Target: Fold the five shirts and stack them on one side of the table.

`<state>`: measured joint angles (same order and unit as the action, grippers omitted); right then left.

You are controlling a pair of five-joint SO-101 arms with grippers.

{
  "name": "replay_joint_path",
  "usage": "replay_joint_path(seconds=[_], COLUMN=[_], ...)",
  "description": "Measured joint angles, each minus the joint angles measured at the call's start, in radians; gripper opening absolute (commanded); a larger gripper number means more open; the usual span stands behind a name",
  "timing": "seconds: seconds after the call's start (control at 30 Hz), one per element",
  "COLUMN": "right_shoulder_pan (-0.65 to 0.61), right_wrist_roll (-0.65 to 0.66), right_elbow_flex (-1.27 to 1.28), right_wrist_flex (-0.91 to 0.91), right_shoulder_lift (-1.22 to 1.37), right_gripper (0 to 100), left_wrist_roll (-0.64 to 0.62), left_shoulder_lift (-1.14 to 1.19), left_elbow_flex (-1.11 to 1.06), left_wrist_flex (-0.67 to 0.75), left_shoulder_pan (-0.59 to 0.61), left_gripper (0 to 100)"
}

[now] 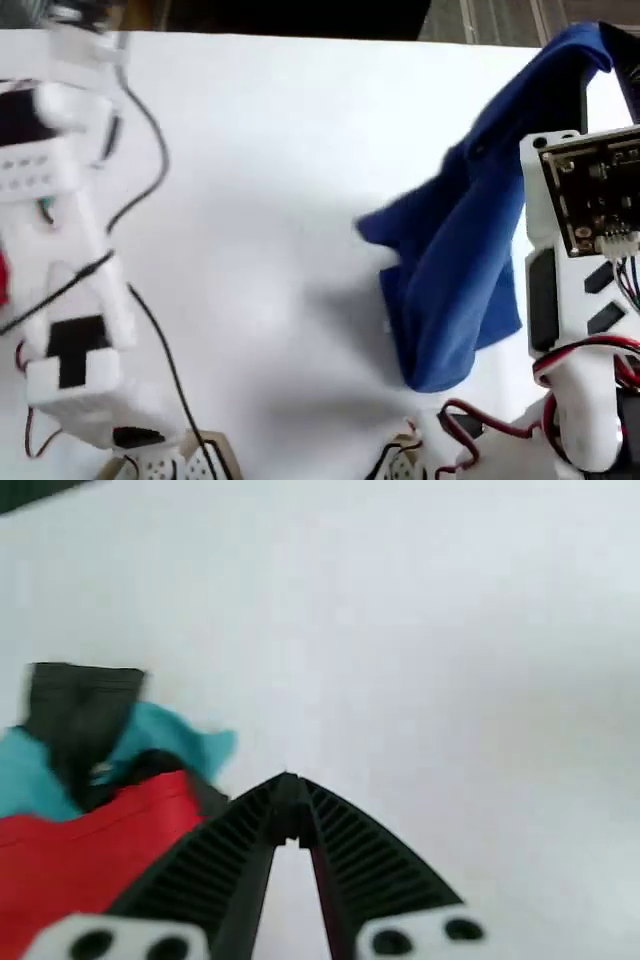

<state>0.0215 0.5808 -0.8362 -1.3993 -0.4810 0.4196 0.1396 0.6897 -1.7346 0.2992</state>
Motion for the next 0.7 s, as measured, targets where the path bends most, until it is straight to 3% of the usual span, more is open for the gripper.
replay_joint_path(seconds=[0.23,0.43,0.7], right_shoulder_pan=[0.000,0.000,-0.002], right_wrist_roll=[0.025,0.049,0.049], right_elbow_flex=[0.074,0.094,0.242], right_wrist_flex=[-0.038,-0.098,-0.098], right_shoulder_lift=[0.000,-0.002,0.002], right_gripper=[2.1,2.1,2.1], left_wrist_roll=[0.000,-0.014,-0.229], left_shoulder_lift=[0.236,0.463,0.549], left_elbow_flex=[-0.132,-0.133,-0.133], left_wrist_flex=[0.127,0.207,0.189], left_shoulder_pan=[-0.189,-0.299,-0.399], left_gripper=[28,25,25])
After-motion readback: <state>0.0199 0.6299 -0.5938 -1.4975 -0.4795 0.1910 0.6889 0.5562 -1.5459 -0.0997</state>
